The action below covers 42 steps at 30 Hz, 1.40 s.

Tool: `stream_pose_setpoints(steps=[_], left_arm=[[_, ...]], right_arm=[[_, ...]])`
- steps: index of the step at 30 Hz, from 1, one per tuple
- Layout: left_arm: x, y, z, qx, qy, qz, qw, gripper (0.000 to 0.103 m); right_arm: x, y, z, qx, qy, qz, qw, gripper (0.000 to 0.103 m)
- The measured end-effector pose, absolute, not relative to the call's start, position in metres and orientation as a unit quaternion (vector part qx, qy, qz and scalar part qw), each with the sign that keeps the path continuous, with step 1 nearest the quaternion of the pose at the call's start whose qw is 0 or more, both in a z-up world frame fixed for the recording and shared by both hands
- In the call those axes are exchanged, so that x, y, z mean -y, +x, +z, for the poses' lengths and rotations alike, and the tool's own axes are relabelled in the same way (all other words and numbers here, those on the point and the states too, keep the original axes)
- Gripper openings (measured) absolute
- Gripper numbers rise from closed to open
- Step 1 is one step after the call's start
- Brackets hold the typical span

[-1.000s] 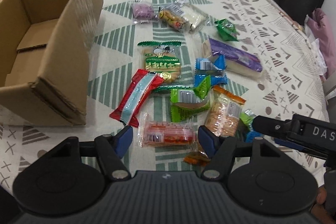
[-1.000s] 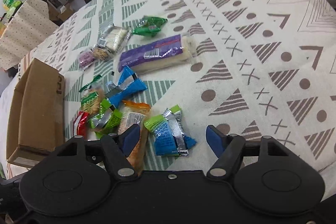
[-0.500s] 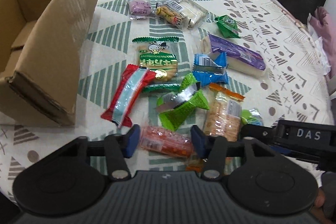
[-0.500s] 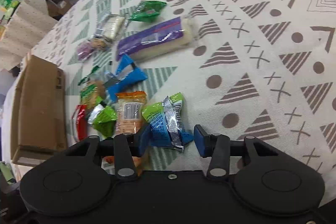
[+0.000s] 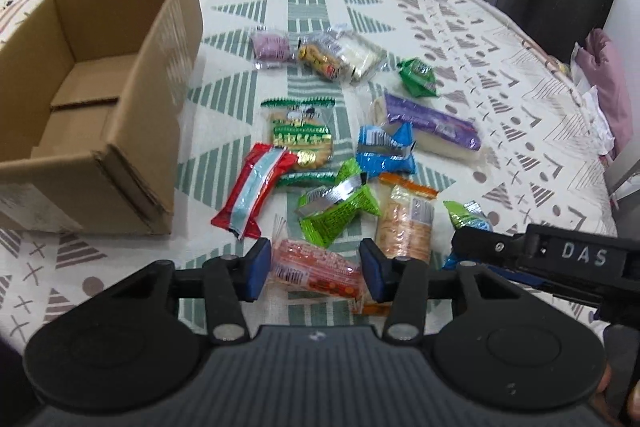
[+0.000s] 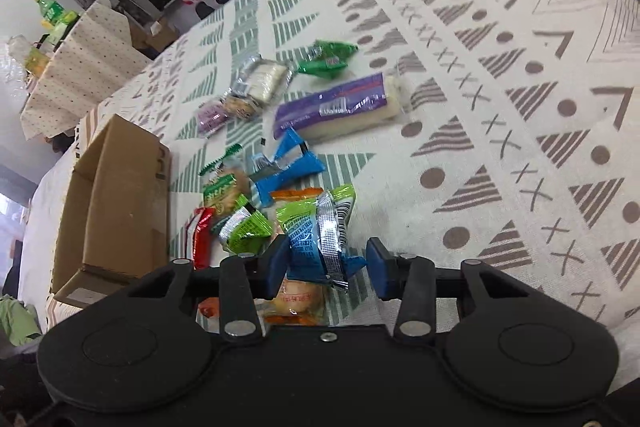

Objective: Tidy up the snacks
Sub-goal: 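Carry both snacks over the cardboard box and open both grippers to drop them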

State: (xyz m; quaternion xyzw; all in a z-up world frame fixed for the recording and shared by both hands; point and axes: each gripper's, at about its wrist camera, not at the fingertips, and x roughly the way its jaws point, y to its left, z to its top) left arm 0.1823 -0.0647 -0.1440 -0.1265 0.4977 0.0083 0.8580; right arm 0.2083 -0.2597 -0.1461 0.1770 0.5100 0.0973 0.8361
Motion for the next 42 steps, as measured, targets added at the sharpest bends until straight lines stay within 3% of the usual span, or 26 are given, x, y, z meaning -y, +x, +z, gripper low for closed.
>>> stream_pose_setpoints(steps=[11, 42], left_arm=[[0.055, 0.17, -0.107, -0.472, -0.117, 0.008, 0.874, 0.047], [-0.043, 0.149, -0.044, -0.412, -0.159, 0.052, 0.896, 0.048]], right_arm=[[0.26, 0.197, -0.118, -0.483, 0.193, 0.097, 0.849, 0.029], [0.147, 0.19, -0.06, -0.445, 0.183, 0.195, 0.855, 0.026]])
